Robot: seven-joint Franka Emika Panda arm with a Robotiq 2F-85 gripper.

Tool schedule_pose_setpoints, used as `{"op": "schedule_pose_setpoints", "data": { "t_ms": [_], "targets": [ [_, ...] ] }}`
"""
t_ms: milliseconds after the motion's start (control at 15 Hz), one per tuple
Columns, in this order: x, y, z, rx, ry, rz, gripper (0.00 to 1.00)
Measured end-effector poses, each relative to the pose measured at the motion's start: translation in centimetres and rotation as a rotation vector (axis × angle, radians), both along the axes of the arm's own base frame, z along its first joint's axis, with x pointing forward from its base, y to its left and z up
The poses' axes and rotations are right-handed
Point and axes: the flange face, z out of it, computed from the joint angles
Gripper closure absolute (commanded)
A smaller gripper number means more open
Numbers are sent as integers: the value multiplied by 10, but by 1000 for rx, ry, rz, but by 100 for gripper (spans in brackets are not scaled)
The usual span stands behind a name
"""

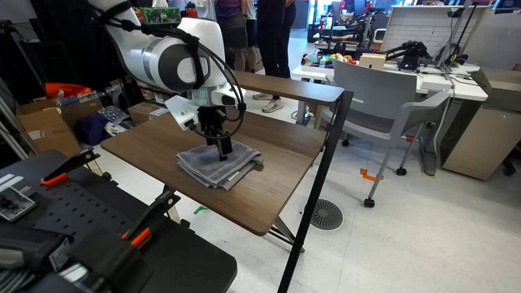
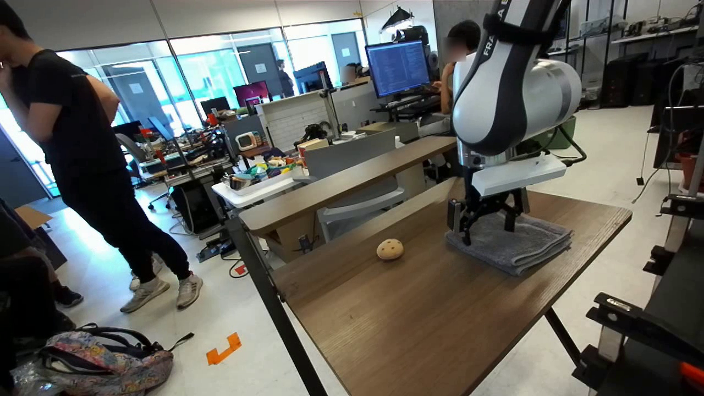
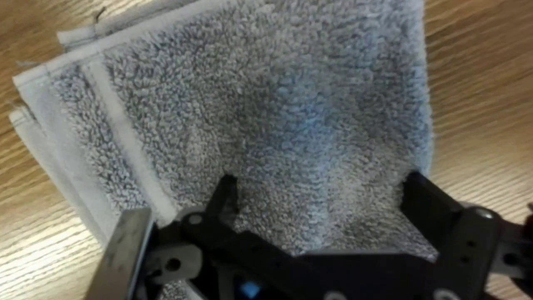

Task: Move the brown object to the left, then wipe the desk with the cloth

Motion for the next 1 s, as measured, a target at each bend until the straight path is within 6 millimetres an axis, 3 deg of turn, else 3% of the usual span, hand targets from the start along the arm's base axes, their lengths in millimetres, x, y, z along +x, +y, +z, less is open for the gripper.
{"op": "schedule_pose_setpoints", "data": {
  "t_ms": [533,800,1000],
  "targets": [
    [17,-14,-4,-38,-19,-63,0],
    [44,-56,-26,-79,-17,-239,0],
    [68,-83,-25,-67,-1,-363,0]
  ]
}}
